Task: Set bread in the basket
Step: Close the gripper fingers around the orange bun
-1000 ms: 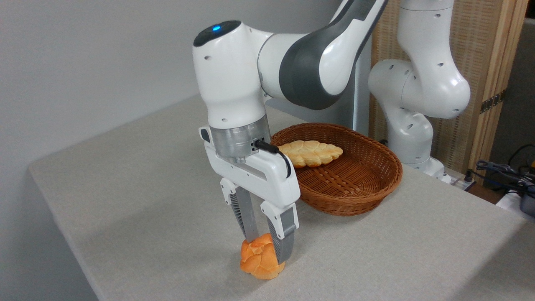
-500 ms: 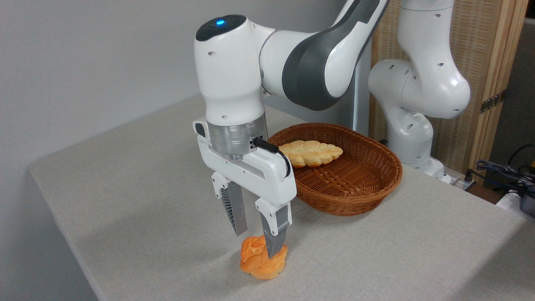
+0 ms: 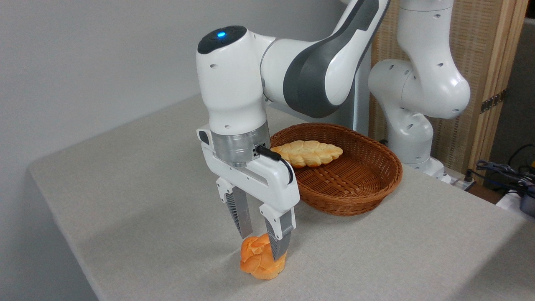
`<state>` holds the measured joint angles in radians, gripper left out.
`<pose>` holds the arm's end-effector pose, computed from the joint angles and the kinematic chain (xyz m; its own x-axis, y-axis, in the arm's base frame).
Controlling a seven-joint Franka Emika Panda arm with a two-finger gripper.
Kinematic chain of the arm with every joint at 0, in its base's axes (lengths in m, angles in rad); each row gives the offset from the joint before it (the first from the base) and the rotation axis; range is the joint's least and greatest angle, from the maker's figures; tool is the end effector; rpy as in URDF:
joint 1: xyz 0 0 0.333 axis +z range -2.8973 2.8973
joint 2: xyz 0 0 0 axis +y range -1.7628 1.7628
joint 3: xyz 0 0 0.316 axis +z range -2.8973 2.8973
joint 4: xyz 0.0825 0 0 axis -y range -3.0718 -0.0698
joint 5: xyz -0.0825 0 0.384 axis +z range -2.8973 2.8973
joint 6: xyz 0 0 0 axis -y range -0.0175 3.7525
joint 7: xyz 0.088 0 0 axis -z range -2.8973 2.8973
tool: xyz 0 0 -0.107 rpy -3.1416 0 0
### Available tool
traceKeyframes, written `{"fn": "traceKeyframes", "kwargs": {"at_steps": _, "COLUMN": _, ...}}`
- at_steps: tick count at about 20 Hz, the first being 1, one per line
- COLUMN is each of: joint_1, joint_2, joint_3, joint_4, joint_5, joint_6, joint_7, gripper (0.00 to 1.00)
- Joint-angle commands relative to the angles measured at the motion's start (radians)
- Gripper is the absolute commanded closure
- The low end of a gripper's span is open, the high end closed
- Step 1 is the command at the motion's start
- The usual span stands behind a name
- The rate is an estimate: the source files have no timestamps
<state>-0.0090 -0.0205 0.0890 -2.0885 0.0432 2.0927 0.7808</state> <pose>0.5416 0.0457 0.4352 0.7507 -0.6606 -0.0082 -0.6603 -0.7498 -0.0427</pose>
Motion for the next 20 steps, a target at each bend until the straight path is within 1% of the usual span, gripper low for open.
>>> {"fn": "traceKeyframes", "kwargs": {"at_steps": 1, "joint_1": -0.006, "joint_2": 0.004, "joint_3": 0.009, "joint_4": -0.022, "joint_5": 0.000, "joint_6": 0.039, "joint_7": 0.011, "gripper": 0.00}}
{"fn": "traceKeyframes", "kwargs": {"at_steps": 9, "joint_1": -0.006, "joint_2": 0.014, "joint_3": 0.008, "joint_4": -0.039, "joint_5": 0.001, "joint_6": 0.070, "joint_7": 0.011, "gripper": 0.00}}
{"fn": "traceKeyframes", "kwargs": {"at_steps": 10, "joint_1": -0.006, "joint_2": 0.014, "joint_3": 0.008, "joint_4": -0.042, "joint_5": 0.001, "joint_6": 0.073, "joint_7": 0.012, "gripper": 0.01}}
{"fn": "traceKeyframes", "kwargs": {"at_steps": 11, "joint_1": -0.006, "joint_2": 0.016, "joint_3": 0.009, "joint_4": -0.042, "joint_5": 0.001, "joint_6": 0.075, "joint_7": 0.021, "gripper": 0.08}}
{"fn": "traceKeyframes", "kwargs": {"at_steps": 12, "joint_1": -0.006, "joint_2": 0.016, "joint_3": 0.008, "joint_4": -0.041, "joint_5": 0.001, "joint_6": 0.075, "joint_7": 0.037, "gripper": 0.17}}
{"fn": "traceKeyframes", "kwargs": {"at_steps": 13, "joint_1": -0.006, "joint_2": 0.016, "joint_3": 0.009, "joint_4": -0.042, "joint_5": 0.000, "joint_6": 0.075, "joint_7": 0.047, "gripper": 0.28}}
{"fn": "traceKeyframes", "kwargs": {"at_steps": 14, "joint_1": -0.006, "joint_2": 0.016, "joint_3": 0.008, "joint_4": -0.041, "joint_5": 0.000, "joint_6": 0.073, "joint_7": 0.052, "gripper": 0.42}}
{"fn": "traceKeyframes", "kwargs": {"at_steps": 15, "joint_1": -0.006, "joint_2": 0.016, "joint_3": 0.009, "joint_4": -0.042, "joint_5": 0.000, "joint_6": 0.073, "joint_7": 0.058, "gripper": 0.52}}
{"fn": "traceKeyframes", "kwargs": {"at_steps": 18, "joint_1": -0.006, "joint_2": 0.017, "joint_3": 0.008, "joint_4": -0.041, "joint_5": 0.000, "joint_6": 0.072, "joint_7": 0.081, "gripper": 0.62}}
{"fn": "traceKeyframes", "kwargs": {"at_steps": 20, "joint_1": -0.006, "joint_2": 0.017, "joint_3": 0.009, "joint_4": -0.041, "joint_5": 0.000, "joint_6": 0.072, "joint_7": 0.084, "gripper": 0.63}}
